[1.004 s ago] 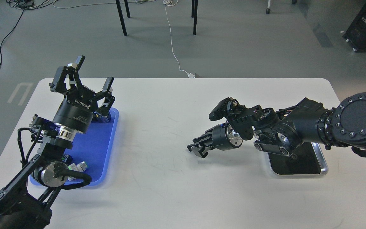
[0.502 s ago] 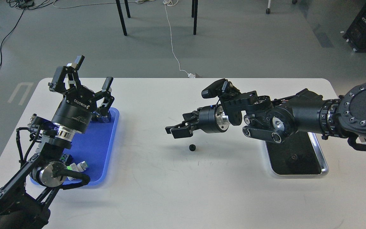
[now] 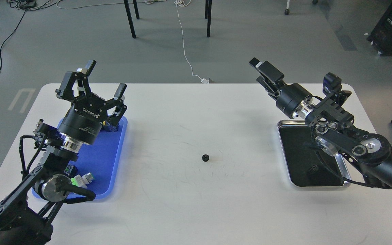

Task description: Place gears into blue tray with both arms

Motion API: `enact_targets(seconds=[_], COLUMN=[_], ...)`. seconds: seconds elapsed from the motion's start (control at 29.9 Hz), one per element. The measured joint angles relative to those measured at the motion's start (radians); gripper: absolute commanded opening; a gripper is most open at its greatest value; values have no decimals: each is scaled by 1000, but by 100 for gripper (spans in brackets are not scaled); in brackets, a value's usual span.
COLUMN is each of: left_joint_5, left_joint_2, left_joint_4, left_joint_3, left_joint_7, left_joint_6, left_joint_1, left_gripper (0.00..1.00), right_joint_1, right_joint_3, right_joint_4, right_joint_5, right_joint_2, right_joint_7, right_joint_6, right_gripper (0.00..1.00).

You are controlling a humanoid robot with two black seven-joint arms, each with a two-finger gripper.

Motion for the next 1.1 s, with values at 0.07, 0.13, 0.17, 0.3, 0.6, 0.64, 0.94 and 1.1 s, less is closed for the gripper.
enact_targets(seconds=[0.07, 0.13, 0.17, 0.3, 0.6, 0.64, 0.94, 1.1], left_joint_5=[67, 152, 191, 388, 1001, 1082, 1535, 1547], left_joint_2=[-2, 0, 2, 7, 12, 12, -58, -123], left_joint_4=[0, 0, 0, -17, -45, -39, 190, 370], left_joint_3=[8, 27, 35, 54, 313, 359, 723, 858], left_joint_7=[0, -1, -2, -4, -36, -37, -38, -37], left_joint_6=[-3, -13, -17, -27, -24, -23, 11, 125], left_joint_1=[0, -2, -6, -25, -262, -303, -646, -748], left_gripper=[98, 98, 98, 98, 98, 98, 98, 95], right_joint_1=[-38, -60, -68, -94, -192, -202, -283, -291], right_joint_3=[46, 64, 67, 65, 61, 63, 77, 81], right_joint_4=[2, 4, 6, 41, 117, 118, 155, 155], right_joint_5=[120, 261, 320, 536, 620, 620, 625, 625], right_joint_2=[0, -2, -4, -67, -176, -183, -234, -239], right_joint_7=[0, 0, 0, 0, 0, 0, 0, 0], right_joint_6=[0, 1, 1, 27, 166, 168, 172, 170], right_gripper=[98, 98, 98, 98, 98, 98, 98, 98])
